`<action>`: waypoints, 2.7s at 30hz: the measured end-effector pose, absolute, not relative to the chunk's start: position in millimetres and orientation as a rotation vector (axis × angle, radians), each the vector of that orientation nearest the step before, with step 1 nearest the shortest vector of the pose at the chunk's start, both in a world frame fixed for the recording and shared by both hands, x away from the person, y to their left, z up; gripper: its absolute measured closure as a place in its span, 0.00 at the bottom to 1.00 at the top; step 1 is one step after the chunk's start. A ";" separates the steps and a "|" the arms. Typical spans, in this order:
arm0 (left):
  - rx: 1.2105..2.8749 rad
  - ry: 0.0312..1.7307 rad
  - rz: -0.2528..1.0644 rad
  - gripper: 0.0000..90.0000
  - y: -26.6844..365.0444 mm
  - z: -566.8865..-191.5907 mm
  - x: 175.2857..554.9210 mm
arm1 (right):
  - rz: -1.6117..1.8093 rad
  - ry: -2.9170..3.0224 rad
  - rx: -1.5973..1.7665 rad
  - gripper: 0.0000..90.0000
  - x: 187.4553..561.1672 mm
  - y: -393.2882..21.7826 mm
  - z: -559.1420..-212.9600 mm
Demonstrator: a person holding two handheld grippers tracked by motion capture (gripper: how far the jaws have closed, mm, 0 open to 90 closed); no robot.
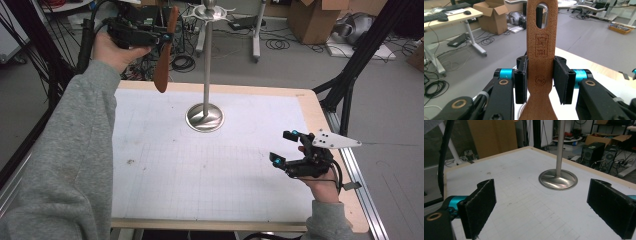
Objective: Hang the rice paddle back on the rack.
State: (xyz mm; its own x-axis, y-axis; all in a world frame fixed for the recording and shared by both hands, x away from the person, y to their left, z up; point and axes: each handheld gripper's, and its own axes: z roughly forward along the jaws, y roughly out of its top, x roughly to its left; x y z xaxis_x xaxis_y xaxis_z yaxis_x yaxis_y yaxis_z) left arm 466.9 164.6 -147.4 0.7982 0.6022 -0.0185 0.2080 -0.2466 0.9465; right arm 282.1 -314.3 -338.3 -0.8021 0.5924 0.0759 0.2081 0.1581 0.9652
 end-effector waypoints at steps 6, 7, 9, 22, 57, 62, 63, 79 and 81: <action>1.813 0.625 0.411 0.72 159.3 -149.5 470.0 | 1.678 2.125 0.763 0.08 282.6 -313.6 -338.7; 1.816 0.626 0.411 0.72 158.4 -149.9 470.2 | 1.680 2.125 0.766 0.08 282.2 -313.8 -338.6; 1.810 0.624 0.412 0.72 156.8 -150.2 470.7 | 1.681 2.122 0.771 0.08 282.1 -314.1 -338.5; 1.803 0.625 0.409 0.72 151.5 -153.3 475.5 | 1.661 2.117 0.778 0.08 280.7 -316.6 -337.5; 1.817 0.632 0.382 0.72 132.3 -161.9 481.5 | 1.649 2.122 0.774 0.08 279.8 -317.3 -336.6; 1.815 0.636 0.388 0.72 129.1 -163.2 482.3 | 1.644 2.123 0.773 0.08 280.3 -317.2 -336.9; 1.811 0.639 0.390 0.72 128.3 -163.5 482.4 | 1.643 2.126 0.775 0.08 280.0 -317.2 -336.9; 1.826 0.634 0.436 0.69 123.7 -164.7 480.3 | 1.644 2.124 0.773 0.08 281.1 -317.3 -337.6; 1.828 0.624 0.437 0.66 122.9 -164.5 478.9 | 1.646 2.126 0.773 0.08 281.2 -317.5 -337.6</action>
State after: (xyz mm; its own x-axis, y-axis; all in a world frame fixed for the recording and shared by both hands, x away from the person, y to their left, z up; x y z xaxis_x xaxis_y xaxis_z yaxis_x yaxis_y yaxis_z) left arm 478.9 122.9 -164.5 0.7929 0.6094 -0.0045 0.2045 -0.2591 0.9440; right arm 281.2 -317.5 -337.6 -0.7930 0.6063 0.0594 0.2093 0.1796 0.9612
